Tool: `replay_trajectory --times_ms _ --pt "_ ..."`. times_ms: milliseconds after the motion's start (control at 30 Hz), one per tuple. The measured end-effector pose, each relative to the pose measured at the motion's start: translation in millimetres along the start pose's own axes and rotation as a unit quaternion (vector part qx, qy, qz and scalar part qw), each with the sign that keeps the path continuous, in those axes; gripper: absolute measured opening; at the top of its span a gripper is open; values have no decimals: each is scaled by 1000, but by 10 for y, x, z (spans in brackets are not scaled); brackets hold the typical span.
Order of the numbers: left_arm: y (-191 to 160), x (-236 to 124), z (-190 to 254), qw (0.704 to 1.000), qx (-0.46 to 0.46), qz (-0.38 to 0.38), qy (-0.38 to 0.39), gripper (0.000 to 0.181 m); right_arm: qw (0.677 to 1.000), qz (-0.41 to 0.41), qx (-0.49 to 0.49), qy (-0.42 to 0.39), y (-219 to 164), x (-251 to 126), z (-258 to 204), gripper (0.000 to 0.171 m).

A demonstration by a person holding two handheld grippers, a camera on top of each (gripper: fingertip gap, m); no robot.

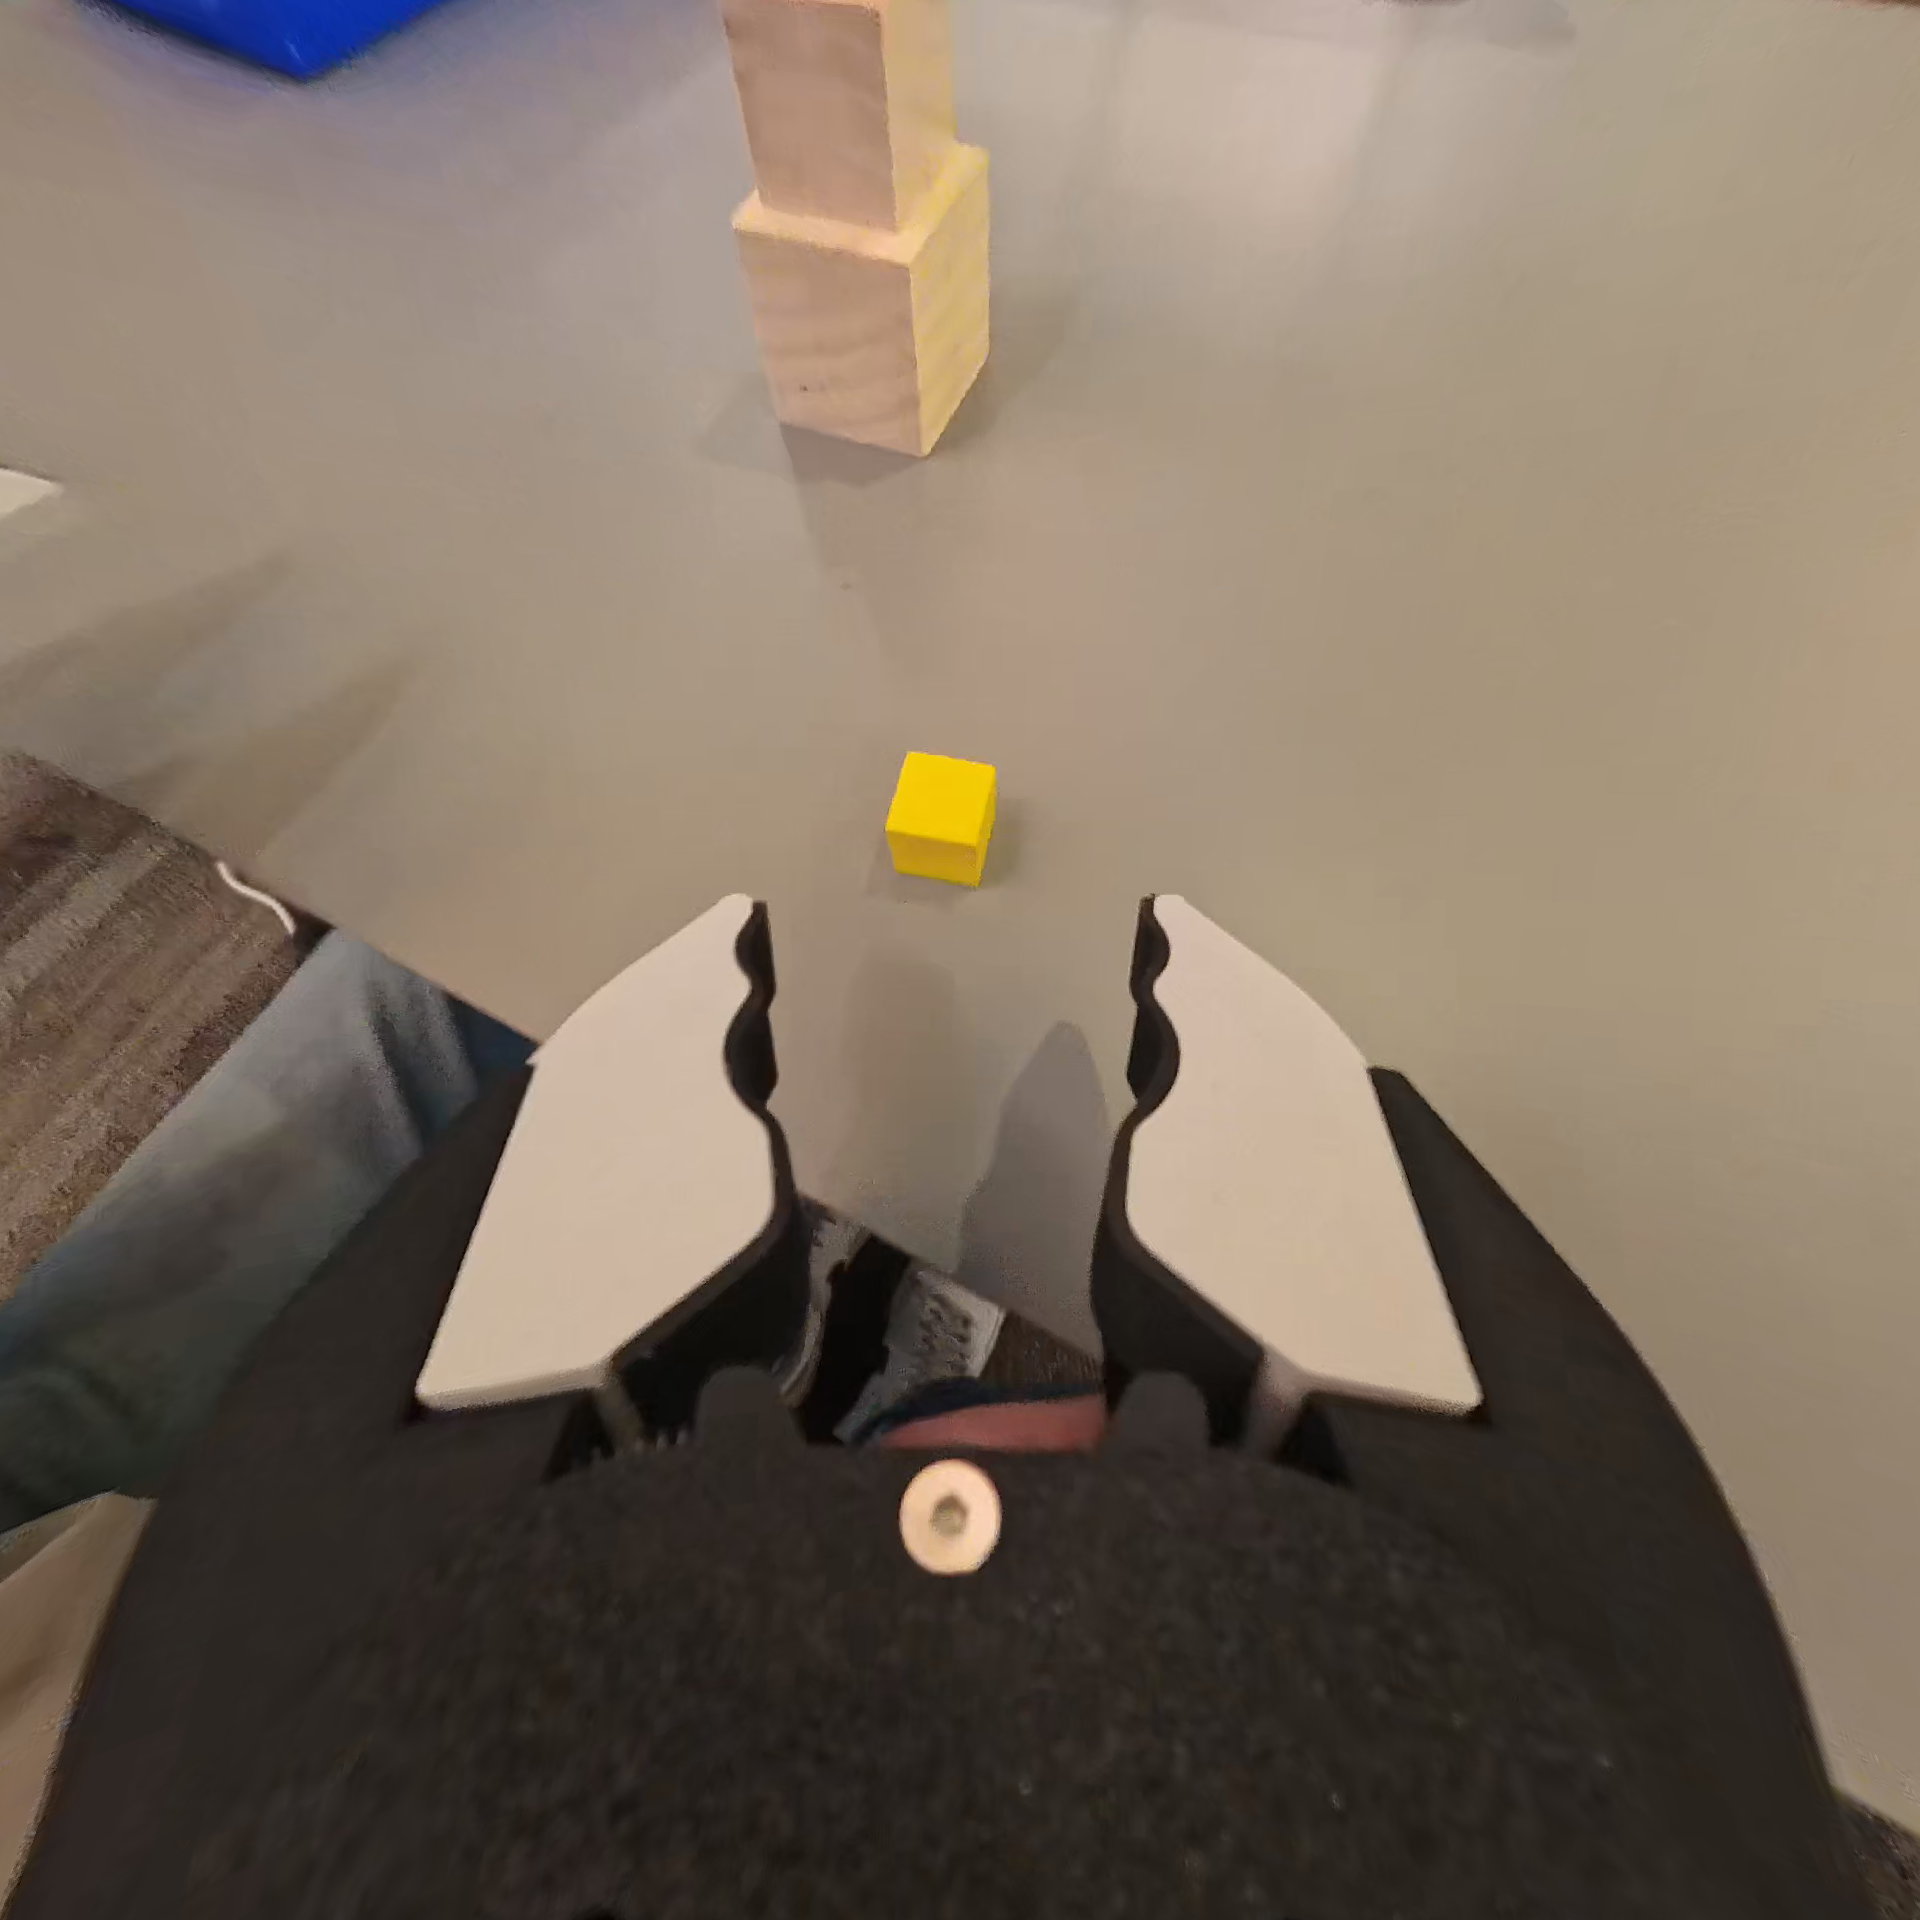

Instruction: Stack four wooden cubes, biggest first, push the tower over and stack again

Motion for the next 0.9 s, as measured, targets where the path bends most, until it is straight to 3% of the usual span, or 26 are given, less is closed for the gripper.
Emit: replay_trajectory --times_ms 233,300,500,567,700,800,900 --pt "39 -84 76 1000 19 14 -16 52 997 -63 -26 -35 121 477 -101 52" --pt "45 -106 79 999 29 21 -17 50 997 -67 -18 -28 139 497 -101 22" --pt "37 -103 55 999 33 16 -31 48 996 -61 -64 -3 311 480 -8 22" --pt "39 -95 35 999 32 15 -36 48 992 -25 -116 33 613 444 60 22" --pt "38 -78 -4 999 33 15 -37 47 969 40 -223 102 1593 419 235 22" --pt "27 -67 -14 998 42 16 -34 47 919 20 -335 207 2122 695 266 22" --pt "10 -56 0 998 53 11 -38 47 885 -32 -363 291 2282 1069 323 22"
Point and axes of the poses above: each gripper's, where its closed fingertips meet, x out along the fingers, y out of its top, z = x × y across the jaws, the point moved 10 cm from there along -x, back along the fingers, and after that the axes turned 6 degrees about -x, right-handed, at the moved point
